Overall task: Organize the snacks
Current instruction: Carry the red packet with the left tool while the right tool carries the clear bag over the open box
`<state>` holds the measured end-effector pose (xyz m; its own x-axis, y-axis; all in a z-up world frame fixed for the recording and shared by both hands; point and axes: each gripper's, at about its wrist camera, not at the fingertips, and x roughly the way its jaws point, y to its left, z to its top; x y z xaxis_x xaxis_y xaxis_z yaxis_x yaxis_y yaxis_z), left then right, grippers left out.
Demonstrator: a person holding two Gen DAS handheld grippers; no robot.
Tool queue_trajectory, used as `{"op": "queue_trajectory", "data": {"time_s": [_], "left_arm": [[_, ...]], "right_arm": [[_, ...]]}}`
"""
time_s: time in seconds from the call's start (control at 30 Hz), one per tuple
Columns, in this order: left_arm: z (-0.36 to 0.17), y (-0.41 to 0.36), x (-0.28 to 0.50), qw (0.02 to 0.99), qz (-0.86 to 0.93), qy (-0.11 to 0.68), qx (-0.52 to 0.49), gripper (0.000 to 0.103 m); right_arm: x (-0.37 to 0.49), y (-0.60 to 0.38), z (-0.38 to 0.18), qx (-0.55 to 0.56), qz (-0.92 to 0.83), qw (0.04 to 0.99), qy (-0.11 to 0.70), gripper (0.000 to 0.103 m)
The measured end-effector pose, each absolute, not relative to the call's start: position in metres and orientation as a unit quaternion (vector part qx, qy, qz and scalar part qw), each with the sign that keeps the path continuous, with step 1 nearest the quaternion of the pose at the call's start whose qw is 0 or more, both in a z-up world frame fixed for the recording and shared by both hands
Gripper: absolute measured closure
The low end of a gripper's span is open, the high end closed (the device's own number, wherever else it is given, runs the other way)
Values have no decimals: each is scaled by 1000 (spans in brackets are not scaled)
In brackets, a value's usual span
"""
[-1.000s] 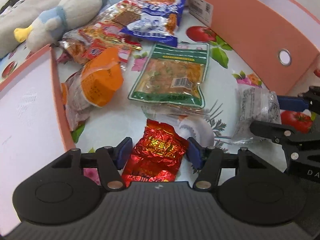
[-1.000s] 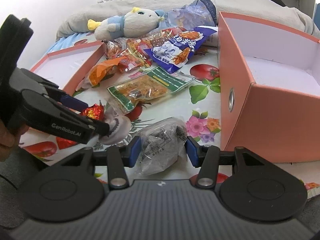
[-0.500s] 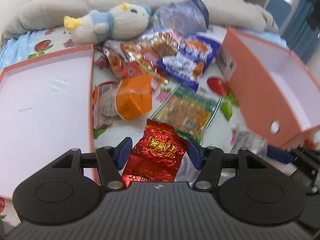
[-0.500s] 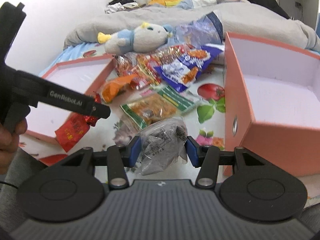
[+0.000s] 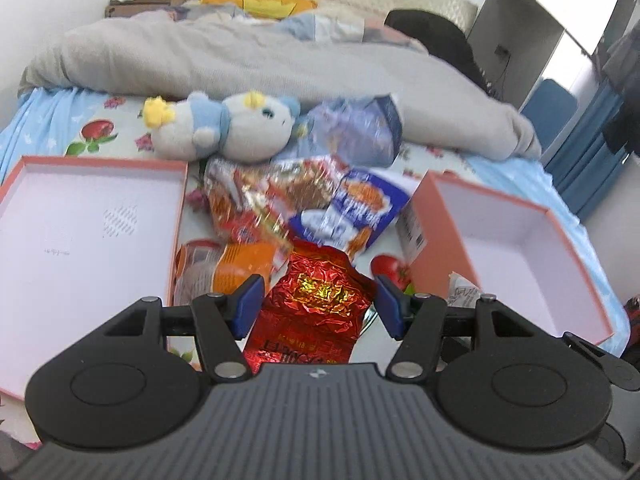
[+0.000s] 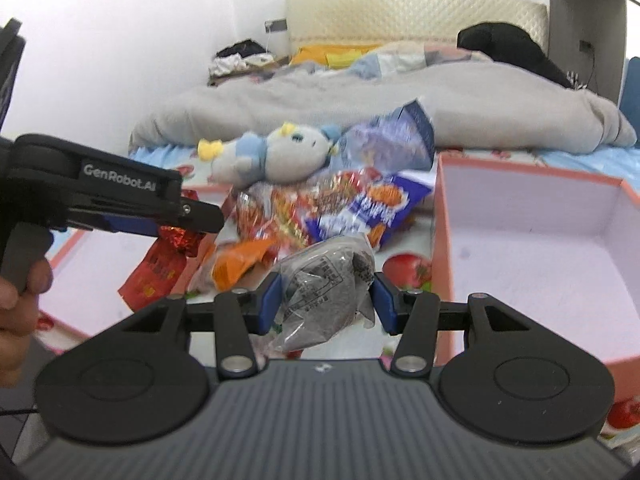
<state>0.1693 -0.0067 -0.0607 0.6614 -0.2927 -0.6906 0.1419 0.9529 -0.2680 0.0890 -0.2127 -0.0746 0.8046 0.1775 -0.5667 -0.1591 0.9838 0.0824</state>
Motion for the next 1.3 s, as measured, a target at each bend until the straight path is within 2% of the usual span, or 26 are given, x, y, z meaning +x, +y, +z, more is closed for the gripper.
{"op": "queue_trajectory", "data": {"time_s": [0.47,0.77,1.07,1.3], "left_arm": [[4,-34,174,918,-149,349,-114,38],[34,-78,183,916,-180,340,-112,37],[36,-138,202,905,-213,352,-106,37],[0,-195,220,882,-238,397,-91,37]], "right_arm": [[106,-244,-20,16,57,966,251,51],[110,-274,11,14,36,972,232,51],[119,-320,17,18,1,972,234,51],[124,-362,-7,30,-37,962,268,51]]}}
